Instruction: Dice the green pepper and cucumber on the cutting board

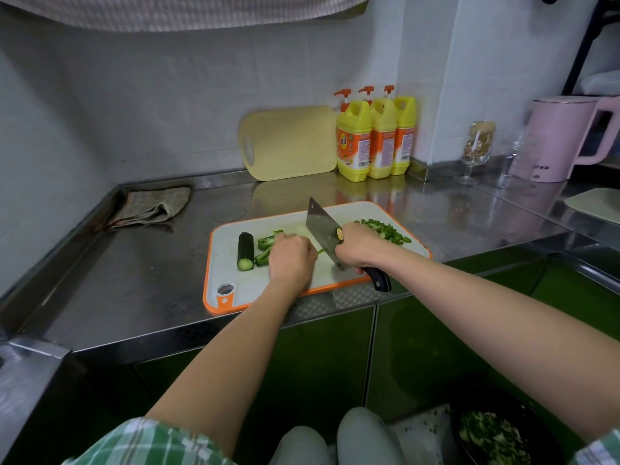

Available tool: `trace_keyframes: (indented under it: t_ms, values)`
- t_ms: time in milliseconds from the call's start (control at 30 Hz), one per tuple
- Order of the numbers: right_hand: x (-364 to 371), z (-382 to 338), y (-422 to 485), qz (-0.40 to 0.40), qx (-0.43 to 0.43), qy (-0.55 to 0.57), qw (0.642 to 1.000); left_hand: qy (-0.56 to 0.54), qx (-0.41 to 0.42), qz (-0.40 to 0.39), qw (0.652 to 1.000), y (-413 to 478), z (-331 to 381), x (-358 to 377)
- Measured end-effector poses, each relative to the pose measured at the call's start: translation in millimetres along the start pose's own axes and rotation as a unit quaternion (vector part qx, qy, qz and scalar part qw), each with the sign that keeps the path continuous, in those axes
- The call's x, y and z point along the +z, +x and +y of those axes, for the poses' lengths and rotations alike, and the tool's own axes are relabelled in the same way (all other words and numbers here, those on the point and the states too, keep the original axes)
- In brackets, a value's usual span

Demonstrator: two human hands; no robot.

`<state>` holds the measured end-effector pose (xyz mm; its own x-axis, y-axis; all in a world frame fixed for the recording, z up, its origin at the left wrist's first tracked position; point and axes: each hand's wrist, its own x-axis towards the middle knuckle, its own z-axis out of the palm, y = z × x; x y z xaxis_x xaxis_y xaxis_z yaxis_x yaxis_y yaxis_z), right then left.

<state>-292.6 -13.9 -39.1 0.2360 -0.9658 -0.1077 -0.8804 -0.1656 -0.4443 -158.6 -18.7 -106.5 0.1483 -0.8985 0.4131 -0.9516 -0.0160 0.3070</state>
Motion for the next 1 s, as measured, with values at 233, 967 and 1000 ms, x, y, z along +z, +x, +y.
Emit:
trace_keyframes:
  t_ms: [233,967,1000]
  values:
    - [-6.8,9.6,2.3,0.021,-0.013,0.054,0.998,0.003,0.015,-0.004,1.000,-1.8,-4.2,-1.6]
    - [9.4,0.6,0.8,0.001,-0.010,0.176,0.984,-0.055,0.017,0.034,0.998,-12.1,-17.0,-16.0]
    - [13.1,-1.5,-2.0,-0.012,-0.011,0.170,0.985,-0.048,0.017,0.041,0.998,-13.4,-16.0,-18.1]
